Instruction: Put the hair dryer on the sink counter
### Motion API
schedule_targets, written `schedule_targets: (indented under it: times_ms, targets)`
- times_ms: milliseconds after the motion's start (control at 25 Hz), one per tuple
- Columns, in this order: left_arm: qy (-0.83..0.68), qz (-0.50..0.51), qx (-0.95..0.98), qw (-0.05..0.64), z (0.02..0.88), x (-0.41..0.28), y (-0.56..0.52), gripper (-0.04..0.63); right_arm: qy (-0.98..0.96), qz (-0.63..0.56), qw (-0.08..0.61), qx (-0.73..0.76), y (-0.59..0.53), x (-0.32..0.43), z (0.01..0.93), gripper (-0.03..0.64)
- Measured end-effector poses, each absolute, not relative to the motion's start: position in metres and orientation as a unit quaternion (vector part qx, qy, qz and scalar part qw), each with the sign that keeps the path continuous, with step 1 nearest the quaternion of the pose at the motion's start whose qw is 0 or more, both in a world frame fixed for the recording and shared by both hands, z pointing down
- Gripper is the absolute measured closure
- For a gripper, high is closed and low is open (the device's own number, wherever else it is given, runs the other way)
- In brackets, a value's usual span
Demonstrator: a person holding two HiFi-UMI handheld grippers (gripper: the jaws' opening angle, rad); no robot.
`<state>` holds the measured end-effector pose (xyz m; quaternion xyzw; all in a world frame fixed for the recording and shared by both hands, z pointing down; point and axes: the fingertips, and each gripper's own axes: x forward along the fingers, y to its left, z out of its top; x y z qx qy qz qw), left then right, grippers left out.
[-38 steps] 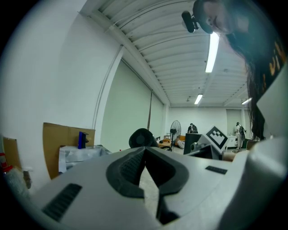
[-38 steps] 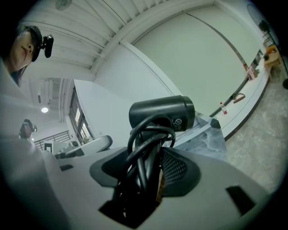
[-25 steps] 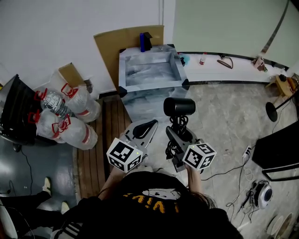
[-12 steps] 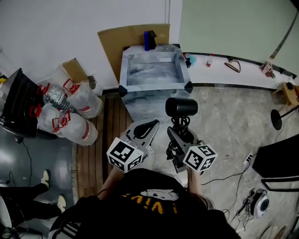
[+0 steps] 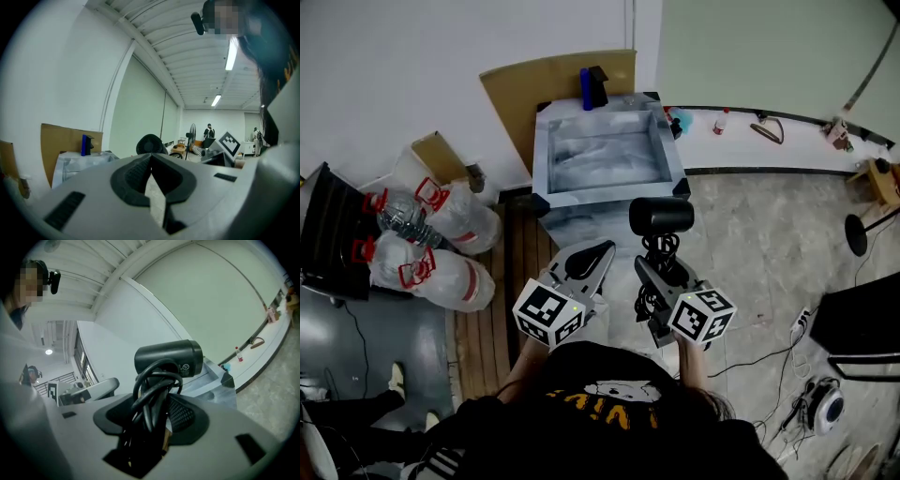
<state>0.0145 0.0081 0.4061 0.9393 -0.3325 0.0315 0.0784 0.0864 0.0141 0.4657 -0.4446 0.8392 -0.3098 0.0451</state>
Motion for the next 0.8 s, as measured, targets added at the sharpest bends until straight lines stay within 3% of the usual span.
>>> schedule_targets:
  times_ms: [800]
  targets:
    - [-0.267,0.029,0.959,0.085,0.407,-0.042,-0.210,0.589,0.802,-0.333,0.030,-0.495,-0.195,0.027,0.470,0.400]
